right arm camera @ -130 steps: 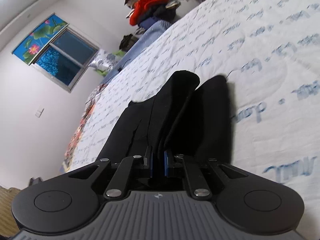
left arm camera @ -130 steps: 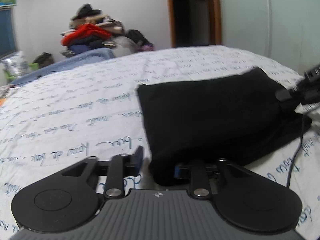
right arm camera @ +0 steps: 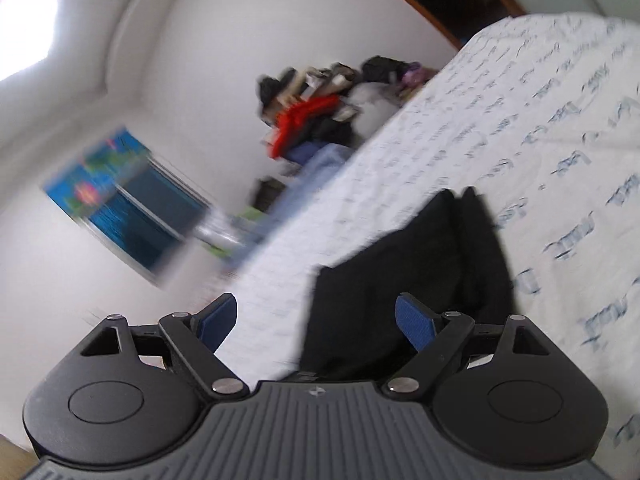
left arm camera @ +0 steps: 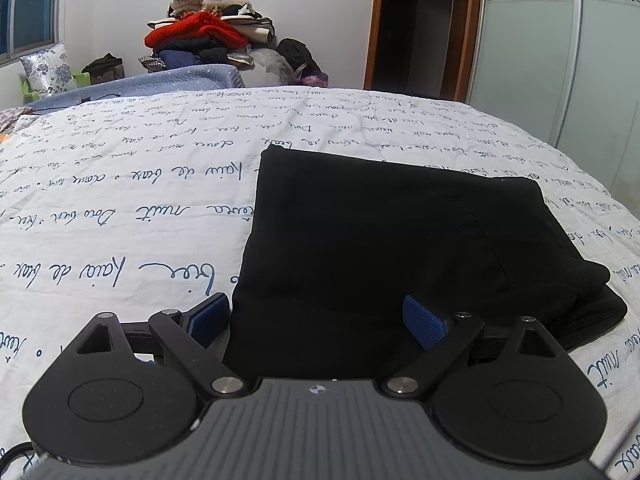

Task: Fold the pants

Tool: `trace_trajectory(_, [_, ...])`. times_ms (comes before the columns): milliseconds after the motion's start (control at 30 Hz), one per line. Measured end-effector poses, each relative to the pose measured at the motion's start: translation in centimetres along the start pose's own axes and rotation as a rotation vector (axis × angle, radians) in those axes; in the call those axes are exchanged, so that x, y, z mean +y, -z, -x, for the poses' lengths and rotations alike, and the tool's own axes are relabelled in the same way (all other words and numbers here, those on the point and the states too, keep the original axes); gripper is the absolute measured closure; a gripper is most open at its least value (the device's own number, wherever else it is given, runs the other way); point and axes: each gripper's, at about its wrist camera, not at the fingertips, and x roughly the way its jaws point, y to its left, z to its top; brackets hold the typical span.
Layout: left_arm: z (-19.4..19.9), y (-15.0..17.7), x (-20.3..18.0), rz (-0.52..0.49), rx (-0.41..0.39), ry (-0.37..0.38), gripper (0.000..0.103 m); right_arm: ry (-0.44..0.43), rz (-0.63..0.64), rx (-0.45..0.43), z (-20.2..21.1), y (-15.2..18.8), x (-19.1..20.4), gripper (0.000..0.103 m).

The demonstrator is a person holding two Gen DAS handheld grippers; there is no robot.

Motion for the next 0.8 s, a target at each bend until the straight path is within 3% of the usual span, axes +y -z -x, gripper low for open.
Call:
trace_trajectory(133, [0.3,0.1,0.0,-0.002,-0.006,-0.005,0.01,0.027,0.079,-0.07,2.9,-0.2,1.7,0.016])
trace_trajectory(267, [2.0,0.4,0.1,-0.005,-0.031,-0.033,0.01,0.215,0.375,-0.111,4.0,1.7,5.6,0.016])
trace_trajectory(333, [3.5,0.9,0.1,-0.001,-0.046,-0.03,0.012,0.291,0.484,-0.091,2.5,3.6,7.4,0.016])
trace_trajectory(467, [6.8,2.8,0.3,-0.014,-0.06,-0.005,0.012,0.312,0.441,-0.018,1.4,6.2,7.3,0.016])
trace_trajectory(633, [9.2,5.1,0.5,-0.015,-0.048,-0.031,0.012,0.361,0.38,-0.007,0.8,8.3,7.8,0.016])
trace_trajectory(800, [11.5,6.6,1.1,0.029,-0.038,-0.051,0.012,0.296,0.314,-0.006,0.8,9.8,9.5,0.016])
